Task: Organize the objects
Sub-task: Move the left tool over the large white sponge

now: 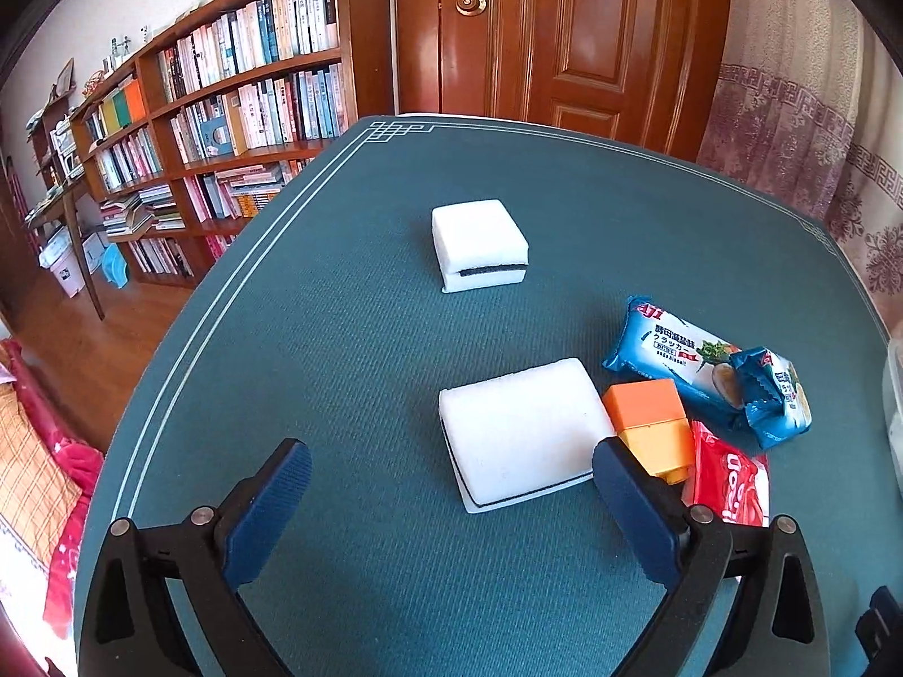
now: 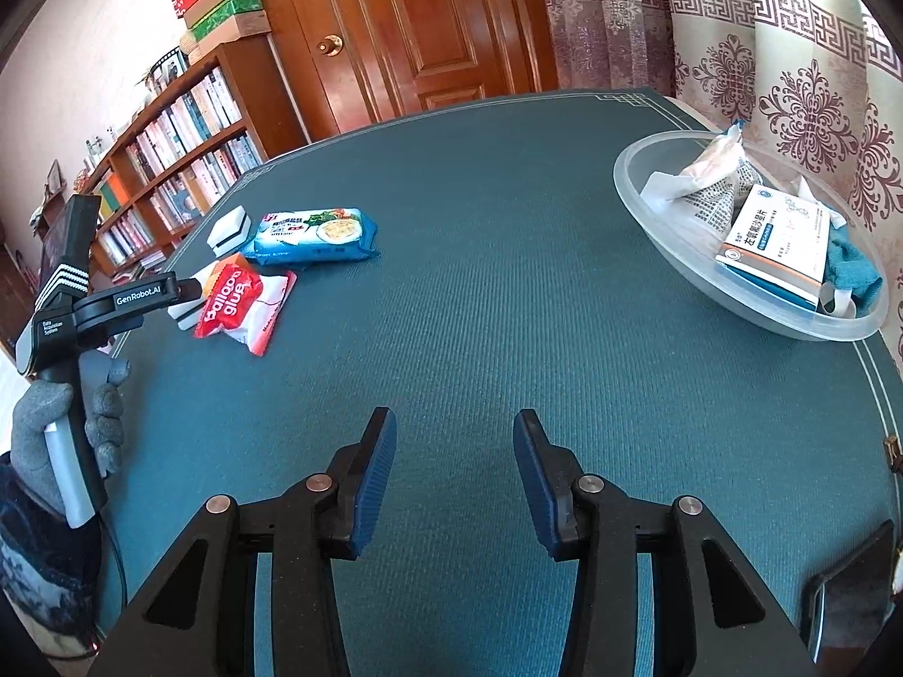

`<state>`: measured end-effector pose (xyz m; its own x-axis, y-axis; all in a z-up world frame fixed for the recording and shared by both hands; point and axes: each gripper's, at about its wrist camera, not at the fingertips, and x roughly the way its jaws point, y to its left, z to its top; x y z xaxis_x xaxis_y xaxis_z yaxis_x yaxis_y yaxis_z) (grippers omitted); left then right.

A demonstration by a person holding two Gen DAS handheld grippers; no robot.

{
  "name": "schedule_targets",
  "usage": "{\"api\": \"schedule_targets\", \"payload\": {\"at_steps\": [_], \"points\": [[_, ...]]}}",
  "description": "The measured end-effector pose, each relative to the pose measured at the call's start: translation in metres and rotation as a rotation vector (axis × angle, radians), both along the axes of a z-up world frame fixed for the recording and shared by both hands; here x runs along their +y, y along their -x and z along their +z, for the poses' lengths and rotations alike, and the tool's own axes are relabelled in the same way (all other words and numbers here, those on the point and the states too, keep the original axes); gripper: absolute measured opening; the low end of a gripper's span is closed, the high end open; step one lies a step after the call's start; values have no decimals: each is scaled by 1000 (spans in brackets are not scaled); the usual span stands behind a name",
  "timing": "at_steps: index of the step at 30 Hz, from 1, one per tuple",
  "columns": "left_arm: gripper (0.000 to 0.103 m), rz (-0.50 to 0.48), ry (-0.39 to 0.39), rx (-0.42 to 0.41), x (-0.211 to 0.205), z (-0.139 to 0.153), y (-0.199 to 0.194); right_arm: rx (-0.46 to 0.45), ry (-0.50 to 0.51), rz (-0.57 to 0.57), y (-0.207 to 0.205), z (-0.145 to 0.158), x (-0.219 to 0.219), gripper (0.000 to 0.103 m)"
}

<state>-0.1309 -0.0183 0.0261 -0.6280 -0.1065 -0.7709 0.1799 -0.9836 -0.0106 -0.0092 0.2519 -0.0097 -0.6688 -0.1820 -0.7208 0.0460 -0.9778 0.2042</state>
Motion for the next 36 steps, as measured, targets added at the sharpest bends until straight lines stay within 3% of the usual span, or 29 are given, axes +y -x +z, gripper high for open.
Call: {"api": "schedule_targets", "payload": {"at_steps": [19,25,31,36], "points": [[102,-47,12,-8,22,-3,16,-13,3,1,5,-5,-4,45],[102,-49,-12,28,18,-1,12,-17,-6,3,5,-6,-7,45],[83,-61,-113,49,5,3,10,-25,-22,14,8,-6,-14,45],[83,-76,-115,57,7,0,8,-25,-38,35,10,-4,-23,45]]}}
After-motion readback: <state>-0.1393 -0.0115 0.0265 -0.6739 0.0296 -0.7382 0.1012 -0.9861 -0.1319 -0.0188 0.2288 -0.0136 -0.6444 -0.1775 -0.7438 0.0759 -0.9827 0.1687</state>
